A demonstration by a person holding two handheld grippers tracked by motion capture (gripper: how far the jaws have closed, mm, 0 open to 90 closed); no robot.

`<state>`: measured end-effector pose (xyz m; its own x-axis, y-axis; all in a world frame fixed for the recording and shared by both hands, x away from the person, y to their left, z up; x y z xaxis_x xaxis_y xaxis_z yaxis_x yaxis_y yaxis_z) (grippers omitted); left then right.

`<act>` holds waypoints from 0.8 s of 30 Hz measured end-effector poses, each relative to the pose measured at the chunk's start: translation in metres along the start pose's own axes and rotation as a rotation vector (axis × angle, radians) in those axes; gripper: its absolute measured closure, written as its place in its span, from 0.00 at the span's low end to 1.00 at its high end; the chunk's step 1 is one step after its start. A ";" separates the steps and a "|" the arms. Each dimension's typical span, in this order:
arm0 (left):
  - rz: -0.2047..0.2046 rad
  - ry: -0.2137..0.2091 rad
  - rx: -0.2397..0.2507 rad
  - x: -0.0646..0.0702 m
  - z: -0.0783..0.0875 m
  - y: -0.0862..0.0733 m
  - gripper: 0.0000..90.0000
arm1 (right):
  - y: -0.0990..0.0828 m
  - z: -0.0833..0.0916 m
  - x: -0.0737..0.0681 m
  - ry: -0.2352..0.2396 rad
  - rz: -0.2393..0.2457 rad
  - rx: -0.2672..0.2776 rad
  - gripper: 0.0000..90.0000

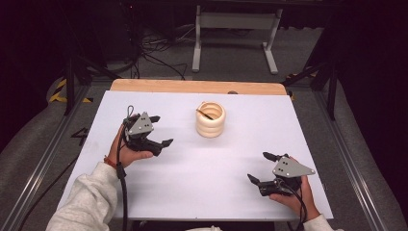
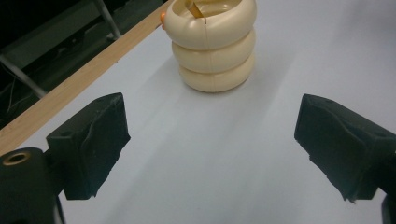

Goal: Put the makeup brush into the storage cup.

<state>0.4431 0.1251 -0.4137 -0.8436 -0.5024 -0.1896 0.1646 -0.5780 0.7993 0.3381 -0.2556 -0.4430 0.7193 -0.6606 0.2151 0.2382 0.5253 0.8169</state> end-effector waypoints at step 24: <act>0.001 0.006 -0.041 0.015 0.030 -0.035 0.12 | -0.013 0.019 0.017 -0.067 -0.036 0.010 0.14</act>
Point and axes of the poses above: each handheld gripper's, and its own axes: z roughly backward along the jaws, y roughly out of its top, x roughly to its right, the point moved 5 cm from there along -z, roughly forward along the jaws, and after that the axes turned 5 degrees about -x, right-handed, at the moved point
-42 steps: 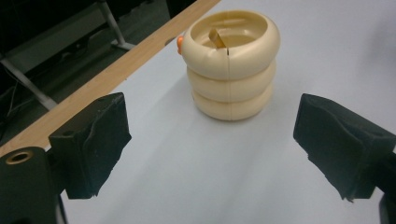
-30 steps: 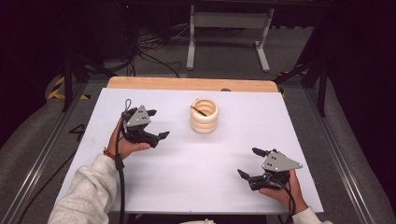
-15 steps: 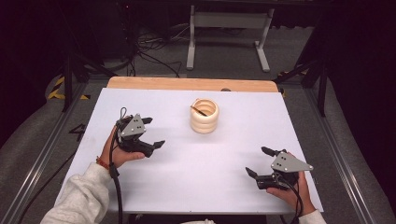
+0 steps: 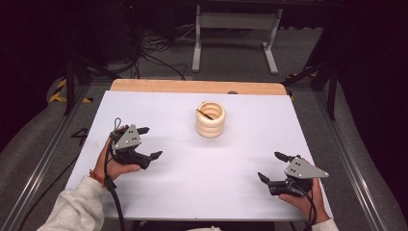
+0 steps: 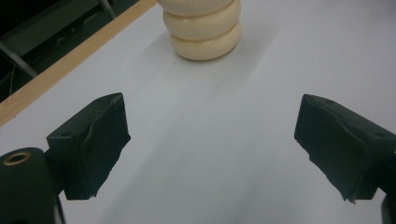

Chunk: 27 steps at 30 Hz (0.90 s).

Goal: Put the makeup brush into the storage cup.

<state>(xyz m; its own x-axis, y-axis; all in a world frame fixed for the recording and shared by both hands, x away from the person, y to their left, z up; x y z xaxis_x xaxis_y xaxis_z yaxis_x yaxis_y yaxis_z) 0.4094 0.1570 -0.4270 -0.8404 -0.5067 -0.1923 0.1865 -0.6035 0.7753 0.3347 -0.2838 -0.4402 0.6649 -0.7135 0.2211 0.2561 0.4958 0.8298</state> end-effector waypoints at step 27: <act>0.046 0.010 -0.033 0.010 0.017 -0.053 0.13 | -0.015 0.005 0.007 -0.043 -0.017 -0.030 0.14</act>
Point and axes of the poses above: each handheld gripper's, and its own axes: z roughly backward along the jaws, y roughly out of its top, x roughly to its right, the point moved 5 cm from there along -z, roughly forward along the jaws, and after that the axes turned 5 degrees about -x, right-handed, at the moved point
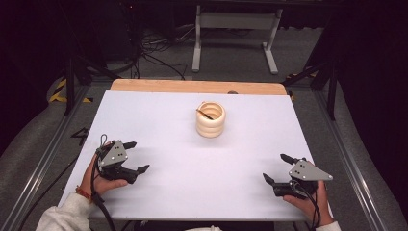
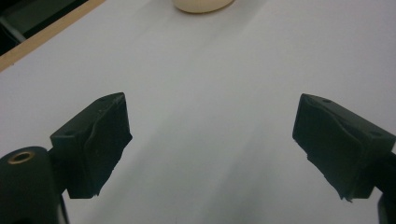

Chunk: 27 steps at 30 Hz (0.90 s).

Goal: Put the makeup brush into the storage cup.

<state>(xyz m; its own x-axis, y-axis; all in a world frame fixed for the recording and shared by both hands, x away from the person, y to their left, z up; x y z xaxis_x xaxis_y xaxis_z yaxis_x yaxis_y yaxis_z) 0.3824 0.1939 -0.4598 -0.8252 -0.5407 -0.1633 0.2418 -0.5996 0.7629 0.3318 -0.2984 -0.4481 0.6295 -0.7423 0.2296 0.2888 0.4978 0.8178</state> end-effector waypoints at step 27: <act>0.123 -0.057 -0.017 0.002 0.014 -0.047 0.13 | -0.004 0.000 0.004 -0.013 -0.012 0.004 0.14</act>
Point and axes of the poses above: each handheld gripper's, and its own axes: z roughly backward along the jaws, y roughly out of its top, x roughly to its right, the point moved 5 cm from there along -z, roughly forward along the jaws, and after that the axes turned 5 degrees about -x, right-handed, at the moved point
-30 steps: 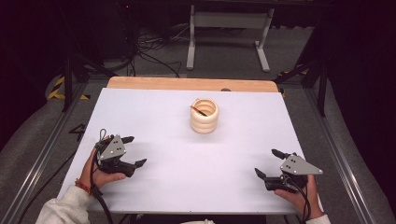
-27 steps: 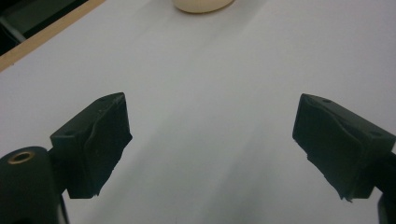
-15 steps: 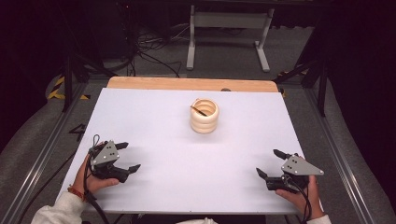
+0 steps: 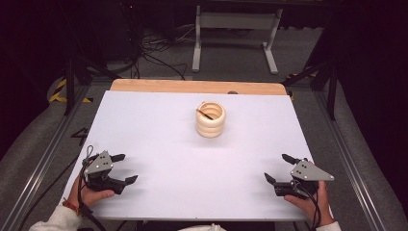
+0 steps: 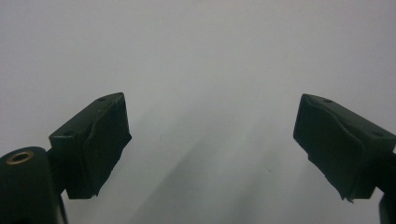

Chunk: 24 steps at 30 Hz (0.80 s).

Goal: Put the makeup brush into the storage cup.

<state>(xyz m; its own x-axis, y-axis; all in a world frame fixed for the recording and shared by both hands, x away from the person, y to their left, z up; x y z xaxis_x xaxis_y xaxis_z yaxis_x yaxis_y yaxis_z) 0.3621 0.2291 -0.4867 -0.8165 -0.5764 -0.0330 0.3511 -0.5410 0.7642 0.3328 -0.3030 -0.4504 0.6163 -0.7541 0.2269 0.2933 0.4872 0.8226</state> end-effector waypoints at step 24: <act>0.033 -0.020 0.030 0.003 0.002 -0.005 0.12 | -0.001 0.002 -0.003 0.001 0.003 0.000 0.14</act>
<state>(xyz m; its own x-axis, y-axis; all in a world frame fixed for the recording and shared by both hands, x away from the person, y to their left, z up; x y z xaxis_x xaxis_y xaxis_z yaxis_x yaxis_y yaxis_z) 0.3573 0.2312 -0.4893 -0.8138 -0.5812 0.0058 0.3649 -0.5031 0.7834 0.3293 -0.3026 -0.4508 0.6180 -0.7522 0.2286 0.2915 0.4892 0.8220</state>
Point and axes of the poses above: each handheld gripper's, and its own axes: z roughly backward along the jaws, y roughly out of its top, x roughly to its right, the point moved 5 cm from there along -z, roughly forward along the jaws, and after that the axes turned 5 degrees about -x, right-handed, at the moved point
